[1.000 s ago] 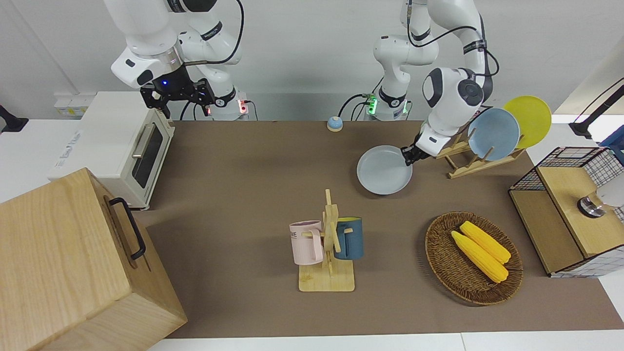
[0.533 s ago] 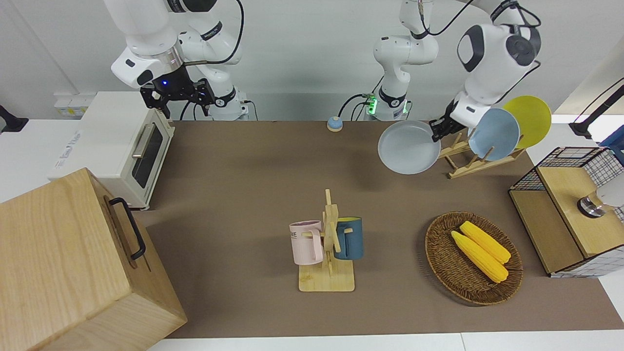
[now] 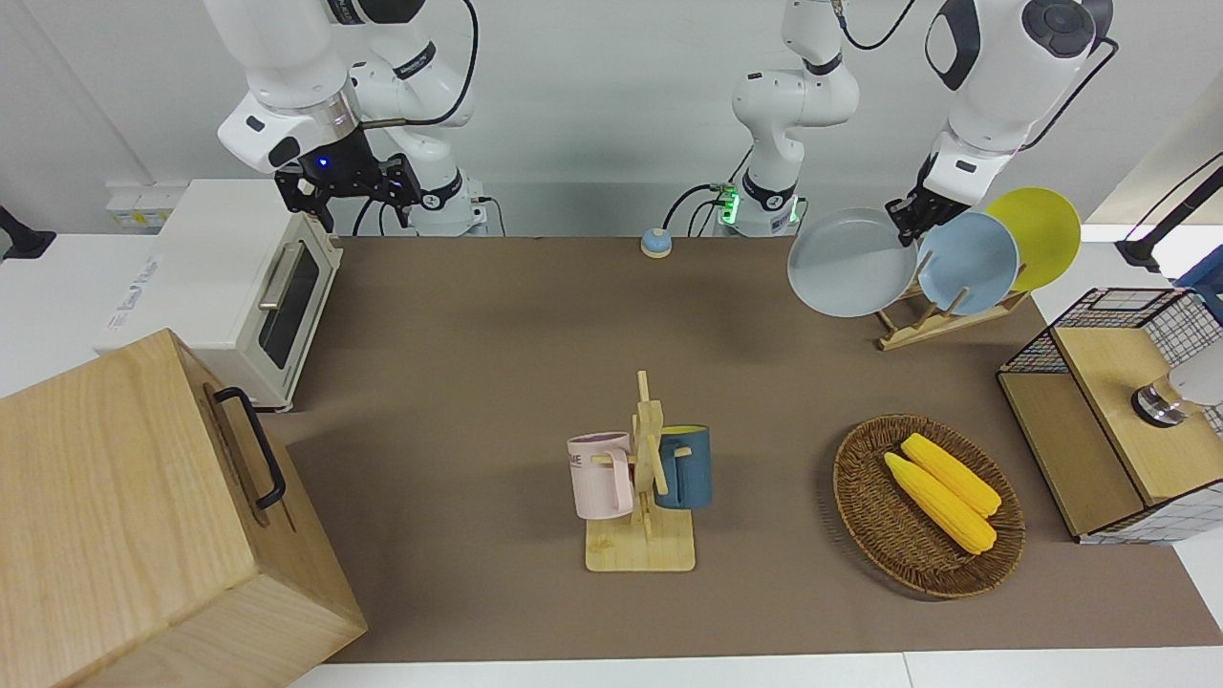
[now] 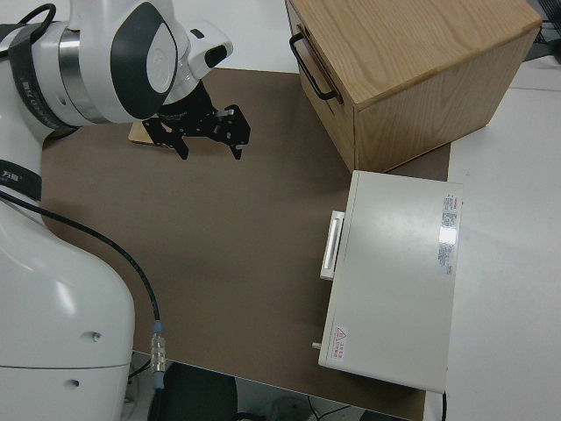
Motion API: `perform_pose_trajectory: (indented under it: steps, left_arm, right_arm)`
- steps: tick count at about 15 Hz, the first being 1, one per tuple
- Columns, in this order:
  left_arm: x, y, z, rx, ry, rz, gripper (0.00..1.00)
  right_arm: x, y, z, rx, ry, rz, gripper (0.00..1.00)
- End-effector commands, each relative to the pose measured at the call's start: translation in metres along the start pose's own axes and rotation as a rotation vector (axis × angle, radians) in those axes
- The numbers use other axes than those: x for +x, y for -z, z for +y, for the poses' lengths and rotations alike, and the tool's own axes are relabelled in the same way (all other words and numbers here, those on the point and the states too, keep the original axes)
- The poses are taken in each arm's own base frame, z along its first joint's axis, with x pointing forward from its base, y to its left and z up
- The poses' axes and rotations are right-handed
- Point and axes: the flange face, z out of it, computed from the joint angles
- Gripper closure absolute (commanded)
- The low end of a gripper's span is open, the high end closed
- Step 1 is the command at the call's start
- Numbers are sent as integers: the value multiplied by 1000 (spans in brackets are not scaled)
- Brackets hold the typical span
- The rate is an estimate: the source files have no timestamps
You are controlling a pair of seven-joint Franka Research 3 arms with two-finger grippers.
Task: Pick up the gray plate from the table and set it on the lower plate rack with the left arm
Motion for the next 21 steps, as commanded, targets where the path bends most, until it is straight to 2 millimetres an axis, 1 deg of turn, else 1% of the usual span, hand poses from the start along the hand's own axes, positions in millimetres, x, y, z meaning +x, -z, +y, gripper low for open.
perform_pose_trajectory:
  steps: [1,6,10,14,17,20,21]
  left_arm:
    - [-9,11,-14,137,-8,-2,1000]
    - [-12,16,-34,394,-88,-19,1000]
    - [-16,14,-49,543,-75,-74,1000]
    - [-14,-3,-54,703,-87,-117,1000]
    - [-13,-15,-56,751,-90,-134,1000]
    - [-12,-35,-51,769,-63,-141,1000]
    - [-12,-38,-48,773,-63,-141,1000]
  right_arm:
    - [-2,3,3,-5,-16,-1,17]
    - [-2,3,3,-5,-16,-1,17]
    - [-2,3,2,-5,-15,-1,17]
    - [-2,3,2,-6,-15,-1,17]
    - [-2,3,3,-5,-16,-1,17]
    - [-2,3,3,-5,-16,-1,17]
    - [-2,3,3,-5,-16,-1,17]
